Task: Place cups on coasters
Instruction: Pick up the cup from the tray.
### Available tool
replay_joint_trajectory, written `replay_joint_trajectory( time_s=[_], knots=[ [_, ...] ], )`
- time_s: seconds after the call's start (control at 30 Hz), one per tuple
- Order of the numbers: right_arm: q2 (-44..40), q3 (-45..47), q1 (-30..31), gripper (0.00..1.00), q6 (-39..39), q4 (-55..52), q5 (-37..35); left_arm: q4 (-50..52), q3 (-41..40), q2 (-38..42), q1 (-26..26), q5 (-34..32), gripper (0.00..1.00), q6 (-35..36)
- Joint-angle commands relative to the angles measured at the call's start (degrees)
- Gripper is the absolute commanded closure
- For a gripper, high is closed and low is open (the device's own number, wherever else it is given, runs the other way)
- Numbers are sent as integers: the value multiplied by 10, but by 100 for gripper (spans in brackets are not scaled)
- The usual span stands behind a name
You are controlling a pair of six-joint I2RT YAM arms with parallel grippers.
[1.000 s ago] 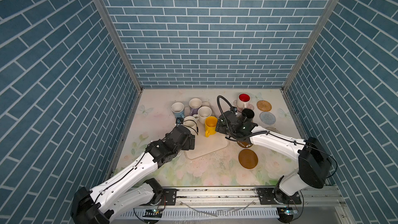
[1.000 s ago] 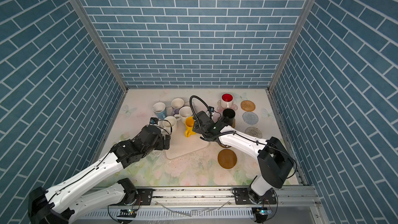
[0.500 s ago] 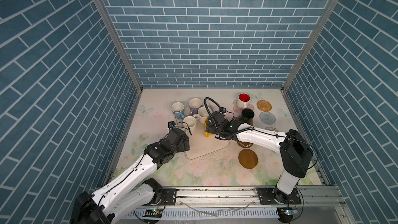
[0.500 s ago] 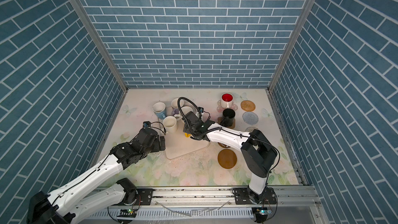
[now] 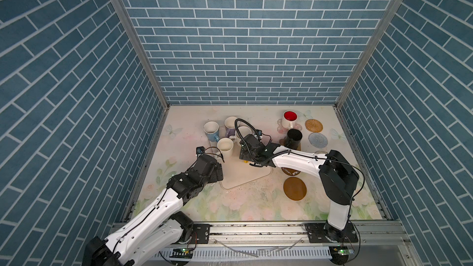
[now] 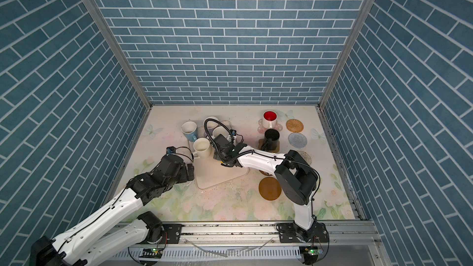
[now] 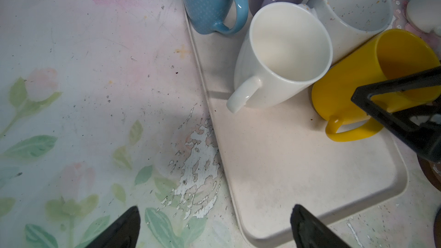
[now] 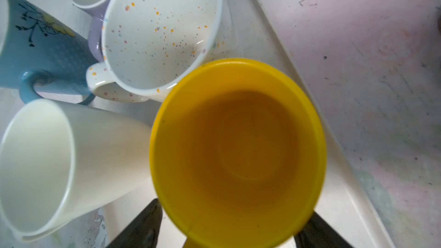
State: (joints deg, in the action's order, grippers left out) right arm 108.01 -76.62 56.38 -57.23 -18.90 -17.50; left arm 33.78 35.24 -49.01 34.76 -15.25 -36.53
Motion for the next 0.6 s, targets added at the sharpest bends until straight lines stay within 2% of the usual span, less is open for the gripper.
replay_joint_trajectory(
  time_s=[0.0,0.27,0.5,0.57],
  knots=[
    [10,-27,4,18,-23,-27,-8,3,-6,6,-4,2,1,0],
    [3,-12,4,33,-10,-58,-6,-5,-7,3,-5,10,1,3],
    [-8,3,3,57,17,-69,-5,-9,-6,1,-6,14,1,1],
    [-2,-2,2,61,26,-71,1,-11,-5,-1,-6,14,1,1]
  ],
)
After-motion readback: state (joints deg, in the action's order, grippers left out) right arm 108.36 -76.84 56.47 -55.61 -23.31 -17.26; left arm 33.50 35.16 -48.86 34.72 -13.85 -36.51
